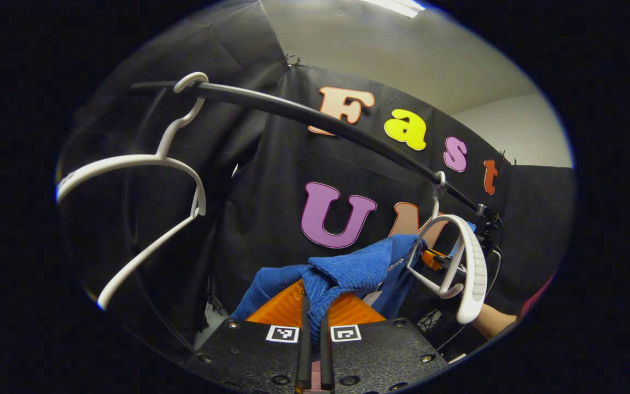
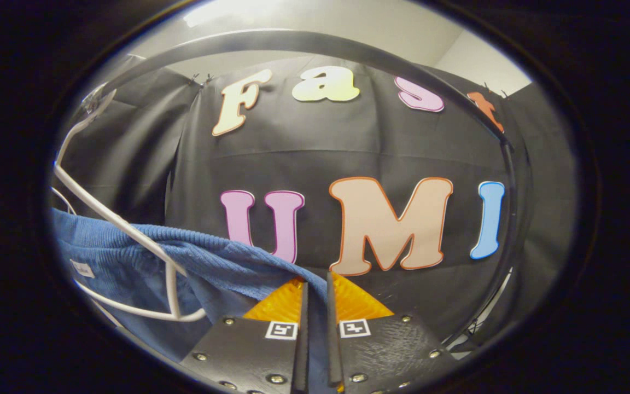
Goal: Grasp the clothes on the hanger with both hands and then place them into the laundry hamper below.
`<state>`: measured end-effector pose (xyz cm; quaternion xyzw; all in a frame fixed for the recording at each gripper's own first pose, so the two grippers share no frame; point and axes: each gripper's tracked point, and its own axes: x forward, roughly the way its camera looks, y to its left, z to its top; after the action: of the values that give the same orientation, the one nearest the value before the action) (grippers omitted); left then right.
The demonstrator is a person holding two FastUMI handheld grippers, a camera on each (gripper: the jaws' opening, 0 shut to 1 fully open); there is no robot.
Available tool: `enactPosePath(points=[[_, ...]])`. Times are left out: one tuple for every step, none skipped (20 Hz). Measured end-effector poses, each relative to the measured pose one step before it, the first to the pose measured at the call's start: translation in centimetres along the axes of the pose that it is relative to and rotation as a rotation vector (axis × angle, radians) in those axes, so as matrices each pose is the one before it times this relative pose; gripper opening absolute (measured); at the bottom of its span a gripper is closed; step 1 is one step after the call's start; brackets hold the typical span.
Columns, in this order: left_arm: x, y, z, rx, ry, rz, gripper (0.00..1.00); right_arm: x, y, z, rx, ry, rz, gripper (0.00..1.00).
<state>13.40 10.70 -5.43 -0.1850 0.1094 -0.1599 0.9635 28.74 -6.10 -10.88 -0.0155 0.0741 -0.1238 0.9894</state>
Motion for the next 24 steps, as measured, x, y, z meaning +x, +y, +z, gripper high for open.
enactPosePath(points=[[0.356, 0.105, -0.396, -0.00751, 0.00480, -0.00258, 0.07, 0.060, -0.251, -0.280, -0.00178, 0.00607, -0.00732, 0.13], [0.219, -0.033, -0.562, -0.00551, 0.00551, -0.00104, 0.07, 0.133, -0.289, -0.311, -0.00293, 0.00604, -0.00433, 0.14], [0.188, 0.142, -0.486, -0.00270, 0.00610, -0.00052, 0.07, 0.009, -0.274, -0.418, -0.00319, 0.00728, -0.00668, 0.13], [0.219, 0.044, -0.540, -0.00168, 0.00480, -0.00073, 0.07, 0.050, -0.213, -0.282, -0.00204, 0.00796, -0.00599, 0.13], [0.313, 0.055, -0.446, -0.00563, 0.00773, 0.00013, 0.07, 0.018, -0.255, -0.550, -0.00145, 0.01056, -0.00368, 0.13], [0.139, 0.145, -0.611, -0.00873, 0.00874, -0.00171, 0.07, 0.001, -0.257, -0.664, -0.00332, 0.01430, -0.00345, 0.13], [0.116, 0.044, -0.602, -0.00765, 0.00906, -0.00024, 0.07, -0.125, -0.297, -0.599, -0.00555, 0.01415, -0.00463, 0.13], [0.018, 0.179, -0.534, -0.00357, 0.00585, 0.00115, 0.07, -0.123, -0.163, -0.583, -0.00587, 0.00990, -0.00223, 0.13], [0.114, 0.012, -0.443, -0.00182, 0.00784, 0.00395, 0.07, -0.135, -0.081, -0.804, -0.00729, 0.01329, -0.00144, 0.14], [0.130, 0.118, -0.699, -0.00151, 0.00800, 0.00545, 0.07, -0.077, -0.175, -0.858, -0.00893, 0.01513, -0.00212, 0.14], [0.025, 0.278, -0.589, -0.00153, 0.00737, 0.00846, 0.07, -0.317, -0.112, -0.692, -0.00580, 0.01259, -0.00210, 0.13], [-0.080, 0.358, -0.651, 0.00437, 0.01027, 0.01319, 0.07, -0.051, -0.094, -0.739, -0.00208, 0.01643, -0.00613, 0.14], [-0.025, 0.237, -0.783, 0.00440, 0.01020, 0.00951, 0.07, -0.125, -0.030, -1.019, 0.00517, 0.01861, 0.00546, 0.13], [-0.570, 0.132, -0.769, 0.00258, 0.01476, 0.01226, 0.07, -0.368, 0.054, -0.829, 0.00887, 0.01341, 0.00471, 0.13], [-0.319, 0.177, -0.469, 0.01024, 0.00087, 0.00875, 0.07, -0.376, 0.031, -0.900, 0.00079, 0.01448, 0.00286, 0.14], [0.048, 0.041, -0.438, 0.02223, 0.00167, 0.00575, 0.07, -0.268, -0.049, -0.731, -0.00621, 0.01346, 0.00038, 0.13], [0.292, -0.028, -0.621, 0.02238, 0.00563, 0.00668, 0.07, -0.285, -0.004, -0.807, -0.00647, 0.01276, 0.00172, 0.13], [0.002, -0.131, -0.720, 0.01398, 0.01155, 0.00229, 0.07, -0.231, 0.116, -0.670, -0.00221, 0.01245, 0.00355, 0.13], [-0.199, -0.223, -0.742, 0.00896, 0.01177, 0.00160, 0.07, -0.403, 0.066, -0.572, 0.00009, 0.00835, 0.00452, 0.13], [-0.333, -0.181, -0.848, 0.01079, 0.01689, 0.00228, 0.07, -0.379, 0.109, -0.450, 0.00095, 0.00864, 0.00443, 0.13], [0.047, -0.305, -0.735, 0.01636, 0.01279, 0.00235, 0.07, -0.535, 0.223, -0.481, -0.00094, 0.00613, 0.00682, 0.13], [-0.061, -0.311, -0.453, 0.02133, 0.00869, -0.00292, 0.07, -0.446, 0.272, -0.363, -0.00358, 0.00405, 0.00816, 0.13], [-0.080, -0.618, -0.362, 0.02509, 0.00389, -0.00737, 0.07, -0.468, 0.255, -0.315, -0.00619, 0.00264, 0.00888, 0.13], [-0.146, -0.667, -0.336, 0.02828, 0.00396, -0.01060, 0.07, -0.517, 0.276, -0.266, -0.00579, 0.00305, 0.00864, 0.13]])
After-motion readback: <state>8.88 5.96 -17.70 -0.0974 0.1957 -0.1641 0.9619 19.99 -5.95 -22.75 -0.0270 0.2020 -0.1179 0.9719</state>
